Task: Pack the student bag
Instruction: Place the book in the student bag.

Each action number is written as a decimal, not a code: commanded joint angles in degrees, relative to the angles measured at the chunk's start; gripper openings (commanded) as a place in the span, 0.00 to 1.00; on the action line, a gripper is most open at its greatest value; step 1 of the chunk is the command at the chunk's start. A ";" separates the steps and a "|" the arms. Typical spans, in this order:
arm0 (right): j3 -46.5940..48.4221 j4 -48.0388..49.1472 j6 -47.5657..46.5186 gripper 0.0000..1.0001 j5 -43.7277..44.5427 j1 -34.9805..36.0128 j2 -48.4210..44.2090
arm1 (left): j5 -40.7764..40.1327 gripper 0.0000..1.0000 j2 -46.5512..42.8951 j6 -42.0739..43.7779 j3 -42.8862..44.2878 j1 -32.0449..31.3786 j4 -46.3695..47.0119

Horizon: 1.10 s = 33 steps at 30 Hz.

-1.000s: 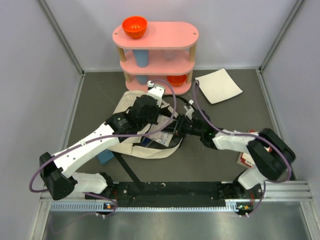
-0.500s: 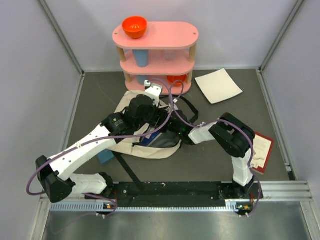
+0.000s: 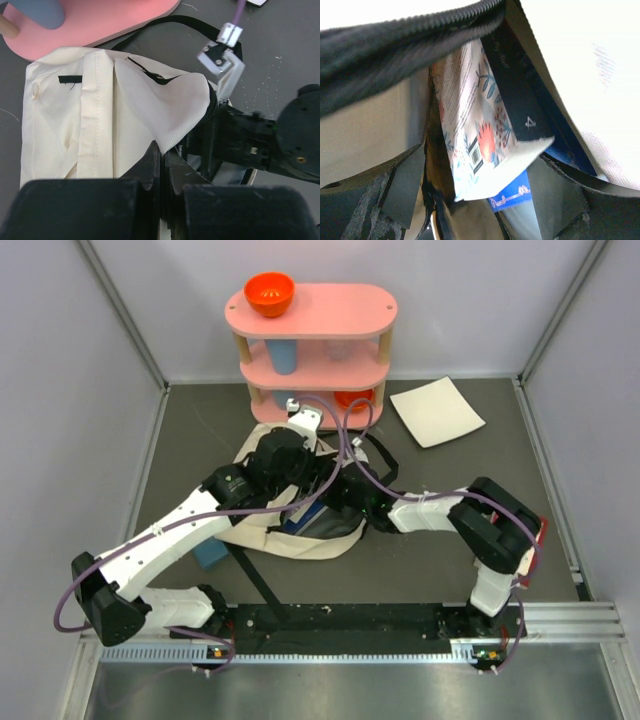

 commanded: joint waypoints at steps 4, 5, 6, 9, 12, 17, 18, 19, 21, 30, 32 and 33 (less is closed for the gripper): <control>-4.19 -7.86 -3.08 0.78 2.65 0.43 -9.10 | 0.90 0.00 -1.31 -0.90 0.07 0.79 6.36; -4.55 -7.60 -3.08 0.74 2.12 0.43 -9.11 | 1.08 0.00 -1.31 -0.90 0.07 0.79 6.54; -4.73 -7.16 -2.82 0.63 1.94 0.43 -9.20 | 1.34 0.00 -1.22 -1.08 -0.19 0.88 6.63; -2.81 -5.23 -2.73 0.46 -0.42 0.34 -7.01 | 2.39 0.00 -1.13 -1.26 -0.46 0.97 6.89; 0.96 -3.65 -2.73 0.24 -3.15 0.34 -3.32 | 3.01 0.00 -1.13 -1.43 -0.72 0.88 7.07; 4.76 -7.16 -4.39 0.29 -2.63 0.34 -1.81 | 2.75 0.00 -1.57 -1.70 -1.69 1.06 7.07; 3.19 -7.25 -5.01 0.30 -1.50 0.34 -4.43 | 2.75 0.00 -1.66 -1.78 -1.78 1.06 7.15; 2.05 -7.68 -5.27 0.32 -0.27 0.34 -6.10 | 2.57 0.00 -1.66 -1.78 -1.86 1.06 6.89; -1.54 -12.06 -7.55 0.41 4.82 0.25 -13.89 | 2.48 0.04 -1.66 -1.87 -1.95 1.14 6.89; -9.38 -52.36 -9.15 0.77 26.98 -3.25 -41.61 | 7.40 0.60 -0.43 -2.05 -0.02 1.41 10.31; -11.22 -57.67 -7.13 0.84 29.09 -8.59 -48.64 | 10.82 0.69 0.18 -2.40 0.94 1.41 11.80; -11.67 -62.57 -6.69 0.85 29.36 -11.41 -50.84 | 12.31 0.80 0.36 -2.49 1.21 1.41 12.68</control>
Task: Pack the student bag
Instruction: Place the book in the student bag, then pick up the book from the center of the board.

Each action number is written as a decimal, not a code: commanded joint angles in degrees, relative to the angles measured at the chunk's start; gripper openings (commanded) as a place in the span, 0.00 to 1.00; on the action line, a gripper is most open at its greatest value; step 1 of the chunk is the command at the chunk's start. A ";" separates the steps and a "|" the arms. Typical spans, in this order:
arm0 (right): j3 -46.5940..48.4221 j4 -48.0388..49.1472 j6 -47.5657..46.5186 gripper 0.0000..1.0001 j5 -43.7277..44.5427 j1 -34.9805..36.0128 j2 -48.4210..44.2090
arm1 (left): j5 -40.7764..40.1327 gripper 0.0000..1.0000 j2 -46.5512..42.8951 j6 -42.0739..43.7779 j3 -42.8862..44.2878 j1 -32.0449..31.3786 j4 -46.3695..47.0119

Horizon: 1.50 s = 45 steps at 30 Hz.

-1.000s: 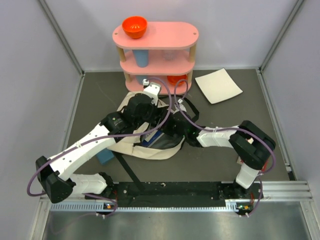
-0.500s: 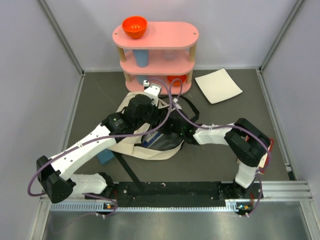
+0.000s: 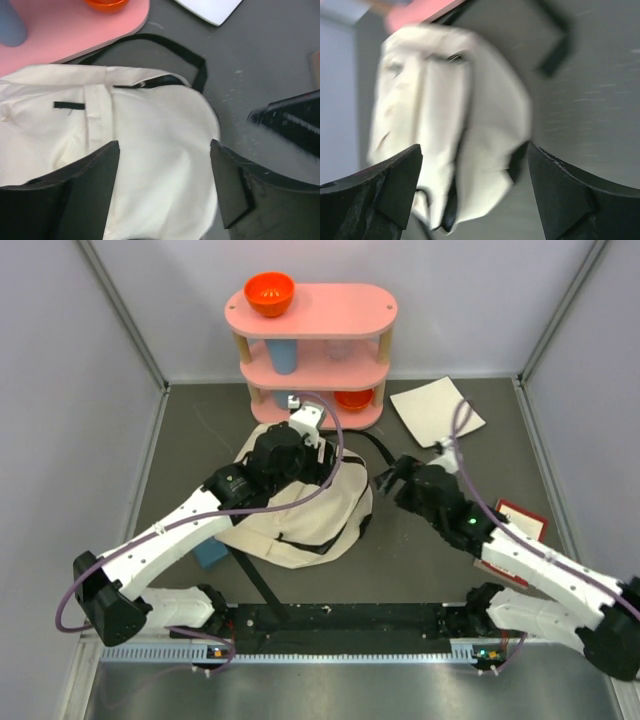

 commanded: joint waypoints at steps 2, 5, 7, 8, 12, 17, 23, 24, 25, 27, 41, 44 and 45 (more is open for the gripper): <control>-4.61 -25.31 1.89 0.93 9.30 -16.80 -14.52 | 11.42 0.89 1.06 -0.74 3.07 0.19 10.22; -5.85 -29.80 -1.97 0.99 6.41 -27.72 -20.96 | 18.45 0.98 3.69 -1.97 5.17 0.27 11.30; -5.42 -32.78 -6.08 0.99 4.13 -38.27 -21.60 | 20.92 0.99 5.28 -2.58 6.49 0.10 12.26; -4.63 -33.67 -7.42 0.99 3.42 -41.27 -20.82 | 23.02 0.99 6.76 -2.67 6.84 0.10 12.52; -3.92 -35.00 -13.31 0.99 -1.06 -55.59 -15.30 | 27.25 0.99 10.29 -2.93 8.25 0.18 13.05; -3.40 -34.73 -16.39 0.99 0.67 -67.31 -8.60 | 30.33 0.99 12.57 -3.55 7.99 0.10 13.84; -5.24 -30.88 -17.70 0.99 5.89 -73.96 -5.96 | 34.55 0.99 13.98 -5.48 7.20 0.18 15.25; -4.98 -30.43 -18.50 0.99 4.57 -75.04 -5.35 | 34.99 0.99 14.16 -5.57 7.20 0.10 15.34; -4.89 -30.17 -19.37 0.99 5.69 -75.57 -4.90 | 35.17 0.99 14.33 -5.57 7.29 0.18 15.34; -5.41 -27.37 -20.60 0.99 5.70 -78.37 -3.85 | 35.08 0.99 14.60 -5.57 7.29 0.10 15.25; -14.99 -7.15 -21.23 0.99 -13.18 -83.48 4.42 | 37.80 0.99 18.29 -5.84 8.78 -0.17 15.87; -15.96 -5.82 -22.72 0.99 -17.49 -83.48 3.89 | 37.63 0.99 19.95 -5.66 9.66 -0.26 16.57; -16.05 -5.64 -23.42 0.99 -21.51 -83.48 3.63 | 37.98 0.99 20.48 -5.83 10.10 -0.34 16.57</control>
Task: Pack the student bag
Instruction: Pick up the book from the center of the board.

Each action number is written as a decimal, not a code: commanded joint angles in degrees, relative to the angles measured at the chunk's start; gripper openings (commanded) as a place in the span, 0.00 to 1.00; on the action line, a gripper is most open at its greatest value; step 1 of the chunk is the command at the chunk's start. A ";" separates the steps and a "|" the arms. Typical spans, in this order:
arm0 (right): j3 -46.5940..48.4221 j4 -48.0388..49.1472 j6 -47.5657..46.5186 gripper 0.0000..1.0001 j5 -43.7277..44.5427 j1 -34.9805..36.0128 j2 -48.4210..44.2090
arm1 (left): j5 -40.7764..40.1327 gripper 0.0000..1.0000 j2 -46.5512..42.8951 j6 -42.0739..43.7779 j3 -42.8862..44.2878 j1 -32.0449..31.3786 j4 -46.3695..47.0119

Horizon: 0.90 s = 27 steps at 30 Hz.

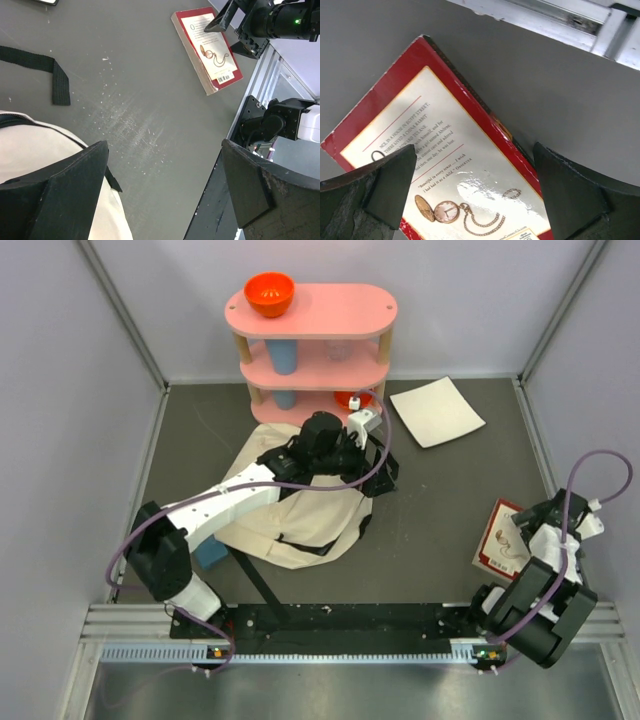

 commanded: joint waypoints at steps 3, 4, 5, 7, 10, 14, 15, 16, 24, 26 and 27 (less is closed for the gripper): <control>-3.35 7.12 -2.51 0.99 -20.87 -0.12 -1.08 | 2.16 0.99 4.67 -0.76 5.32 -0.34 5.16; -3.79 7.48 -3.03 0.99 -22.74 0.05 -1.17 | 2.68 0.99 6.59 -1.21 6.02 -0.26 5.78; -4.67 7.74 -3.30 0.99 -23.81 0.75 -1.43 | 2.86 0.99 7.74 -1.56 6.46 -0.34 6.30; -5.12 7.75 -3.48 0.99 -26.62 1.28 -1.43 | 4.08 0.99 11.77 -2.88 8.82 -0.43 7.54; -4.24 7.31 -4.27 0.99 -28.65 3.39 -0.29 | 6.19 0.99 18.18 -4.37 13.66 -0.87 7.63; -3.36 7.31 -3.92 0.98 -31.45 6.82 3.04 | 6.12 0.98 23.04 -7.53 16.04 -1.31 8.50; -3.53 7.66 -2.53 0.97 -33.20 8.04 3.31 | 5.85 0.98 24.18 -8.58 15.87 -1.48 8.77; -4.32 8.96 -1.90 0.97 -33.92 8.58 3.66 | 5.50 0.98 24.71 -9.12 15.61 -1.83 9.29; -8.71 12.32 0.39 0.94 -39.00 12.97 1.65 | 6.03 0.96 31.12 -13.51 15.69 -4.12 11.67; -8.89 11.36 0.12 0.94 -40.16 14.20 -0.28 | 6.38 0.96 32.27 -15.08 15.17 -4.82 13.41; -9.42 10.39 -0.14 0.94 -40.17 14.38 -1.16 | 7.34 0.96 33.32 -15.79 15.08 -4.91 14.21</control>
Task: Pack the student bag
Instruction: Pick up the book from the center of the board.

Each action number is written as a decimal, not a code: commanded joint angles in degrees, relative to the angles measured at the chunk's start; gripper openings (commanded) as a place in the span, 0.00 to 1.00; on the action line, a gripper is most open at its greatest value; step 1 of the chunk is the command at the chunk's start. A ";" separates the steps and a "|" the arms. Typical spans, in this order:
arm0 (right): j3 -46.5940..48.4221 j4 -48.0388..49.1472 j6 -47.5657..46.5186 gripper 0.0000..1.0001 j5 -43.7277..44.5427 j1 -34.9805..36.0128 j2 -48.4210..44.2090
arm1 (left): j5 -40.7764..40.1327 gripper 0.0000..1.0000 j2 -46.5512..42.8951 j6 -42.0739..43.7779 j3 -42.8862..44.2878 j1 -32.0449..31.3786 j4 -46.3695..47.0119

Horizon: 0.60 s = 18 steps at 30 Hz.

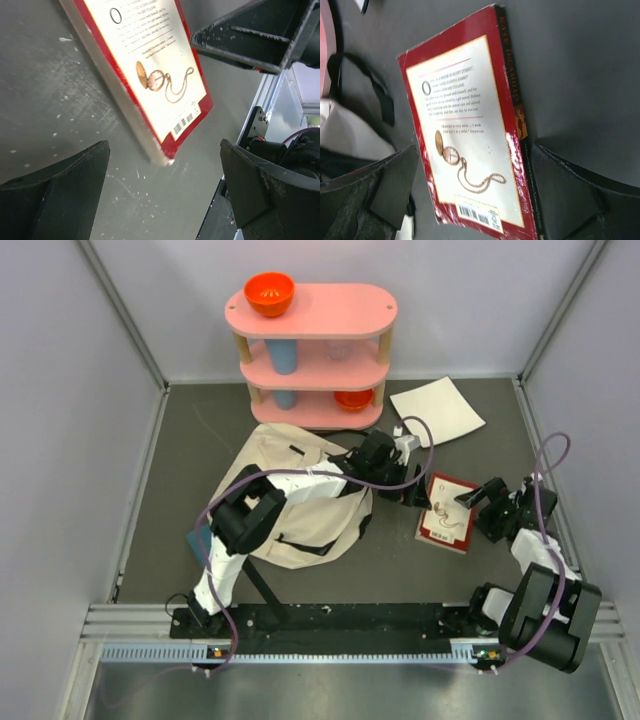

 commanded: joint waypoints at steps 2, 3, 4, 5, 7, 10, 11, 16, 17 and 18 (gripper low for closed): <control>-3.76 -7.19 0.12 0.93 -3.88 2.10 -4.76 | 2.52 0.95 3.52 -5.31 1.44 -1.44 7.77; -4.11 -7.89 0.21 0.93 -4.06 2.10 -5.72 | 2.52 0.95 4.92 -5.75 1.61 -1.44 8.22; -4.38 -8.07 0.38 0.93 -4.15 2.19 -6.52 | 2.95 0.94 5.72 -6.19 1.96 -1.53 8.31; -4.64 -8.07 0.47 0.93 -4.24 2.27 -7.74 | 3.30 0.94 6.51 -6.98 2.92 -1.53 8.31; -4.82 -8.34 0.39 0.93 -4.07 2.36 -8.02 | 3.40 0.93 8.44 -7.43 3.46 -1.61 8.40; -4.91 -7.90 0.39 0.93 -4.24 2.45 -6.88 | 3.40 0.92 9.59 -7.96 3.55 -1.61 8.31; -4.99 -7.55 0.56 0.93 -4.24 2.62 -5.75 | 2.79 0.91 9.68 -7.78 3.38 -1.62 8.13; -5.26 -4.21 1.18 0.90 -5.64 3.24 -1.70 | 4.01 0.81 11.00 -7.87 4.51 -1.79 7.96; -5.17 -3.33 1.26 0.89 -6.17 3.42 -1.08 | 4.62 0.76 11.17 -7.78 4.86 -1.88 7.96; -5.17 -2.80 1.44 0.87 -6.44 3.50 -0.47 | 4.89 0.71 11.26 -7.69 5.04 -1.97 7.96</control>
